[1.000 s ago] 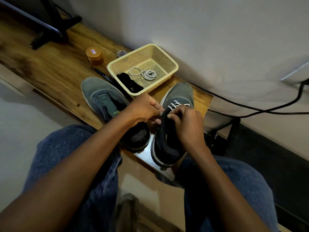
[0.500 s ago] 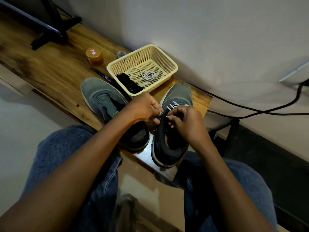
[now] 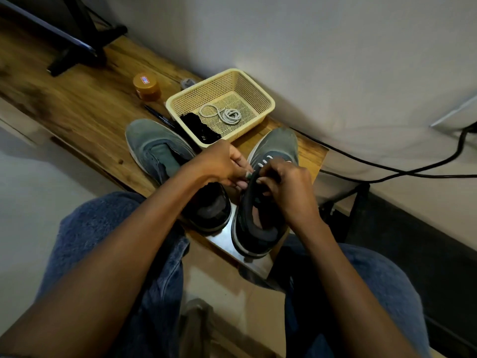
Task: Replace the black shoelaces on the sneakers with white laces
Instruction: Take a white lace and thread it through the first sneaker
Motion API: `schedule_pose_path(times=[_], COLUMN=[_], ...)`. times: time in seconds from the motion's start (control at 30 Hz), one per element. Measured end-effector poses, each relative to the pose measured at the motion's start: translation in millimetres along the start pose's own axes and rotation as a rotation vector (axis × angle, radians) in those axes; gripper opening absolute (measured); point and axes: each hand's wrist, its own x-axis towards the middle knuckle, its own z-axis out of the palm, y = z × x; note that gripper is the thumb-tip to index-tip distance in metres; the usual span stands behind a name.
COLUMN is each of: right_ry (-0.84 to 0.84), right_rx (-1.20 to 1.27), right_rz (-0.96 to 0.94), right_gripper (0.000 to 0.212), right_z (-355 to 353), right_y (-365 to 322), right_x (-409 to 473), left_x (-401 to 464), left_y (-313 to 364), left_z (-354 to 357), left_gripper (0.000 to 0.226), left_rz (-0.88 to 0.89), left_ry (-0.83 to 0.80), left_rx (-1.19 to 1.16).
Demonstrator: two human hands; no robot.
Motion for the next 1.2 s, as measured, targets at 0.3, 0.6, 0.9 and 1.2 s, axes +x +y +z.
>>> schedule_pose_path(times=[0.3,0.6,0.9,1.2], right_ry=[0.009,0.022,-0.065,-0.151], right_rx=[-0.073,-0.23,-0.237,-0.009], right_rz=[-0.11,-0.315,-0.19,0.091], right_gripper=[0.039,0.01,0.017,0.028], right_z=[-8,-12,-9,-44], right_y=[1,0,-2,3], right_x=[1,-4,5,2], left_x=[1,0,2,-4], left_y=[1,2,3,9], left_z=[0,-1,1,-3], left_gripper=[0.013,0.018,0.018,0.018], left_rz=[-0.003,0.044,0.027,0.006], left_ry=[-0.048,-0.077,-0.008,-0.073], left_rx=[0.028,0.137,0.239,0.247])
